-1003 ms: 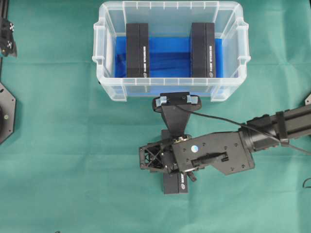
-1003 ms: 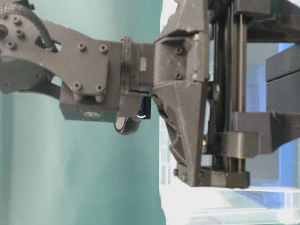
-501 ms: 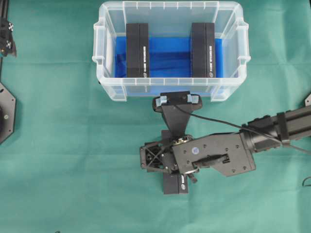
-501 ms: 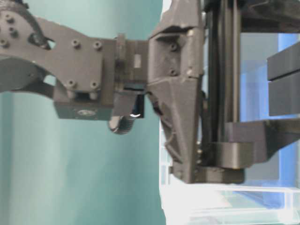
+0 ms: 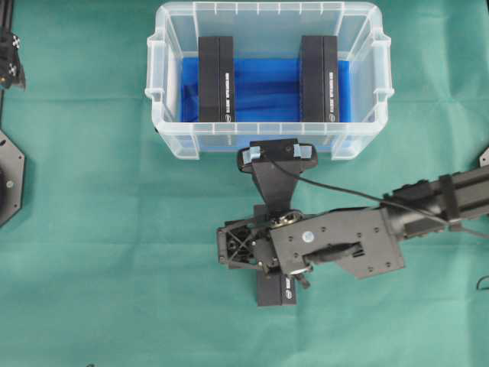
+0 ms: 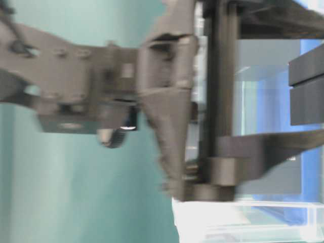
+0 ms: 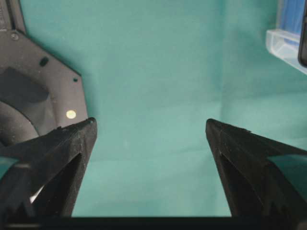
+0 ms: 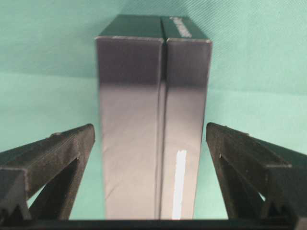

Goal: Take out the box from the case.
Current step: 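Lower the box onto the table in front of the case, then open the right gripper and withdraw it to the right side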

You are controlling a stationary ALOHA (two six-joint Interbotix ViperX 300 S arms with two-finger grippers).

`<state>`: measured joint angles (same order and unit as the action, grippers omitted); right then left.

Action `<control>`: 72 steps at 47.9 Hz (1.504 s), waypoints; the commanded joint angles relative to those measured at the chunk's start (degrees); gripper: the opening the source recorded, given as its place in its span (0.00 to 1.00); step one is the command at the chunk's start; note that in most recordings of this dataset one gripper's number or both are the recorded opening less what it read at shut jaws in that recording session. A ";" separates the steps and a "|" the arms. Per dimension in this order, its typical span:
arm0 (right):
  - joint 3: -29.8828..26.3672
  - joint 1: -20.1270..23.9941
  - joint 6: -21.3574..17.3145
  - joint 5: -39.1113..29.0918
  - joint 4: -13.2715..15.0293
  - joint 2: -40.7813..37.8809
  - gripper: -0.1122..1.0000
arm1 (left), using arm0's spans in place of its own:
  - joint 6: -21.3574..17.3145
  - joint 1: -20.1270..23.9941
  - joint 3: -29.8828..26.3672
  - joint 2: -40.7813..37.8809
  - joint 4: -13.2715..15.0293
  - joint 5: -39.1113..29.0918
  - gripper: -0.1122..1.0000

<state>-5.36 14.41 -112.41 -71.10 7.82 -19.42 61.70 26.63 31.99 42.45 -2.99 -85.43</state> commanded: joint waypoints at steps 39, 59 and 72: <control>-11.34 -0.35 1.23 -13.10 0.35 9.05 0.94 | 0.18 -0.09 -0.79 -0.70 -0.18 0.18 0.97; -8.35 2.99 0.79 -23.29 0.18 14.24 0.94 | 0.70 -0.09 -0.70 -0.44 0.09 0.18 0.97; 4.75 4.83 -0.53 -20.57 0.09 23.82 0.94 | 1.05 -0.26 -0.62 0.18 0.09 -0.09 0.97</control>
<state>-3.43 18.63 -112.68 -92.81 7.91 0.00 62.75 26.63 31.99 42.80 -2.99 -85.52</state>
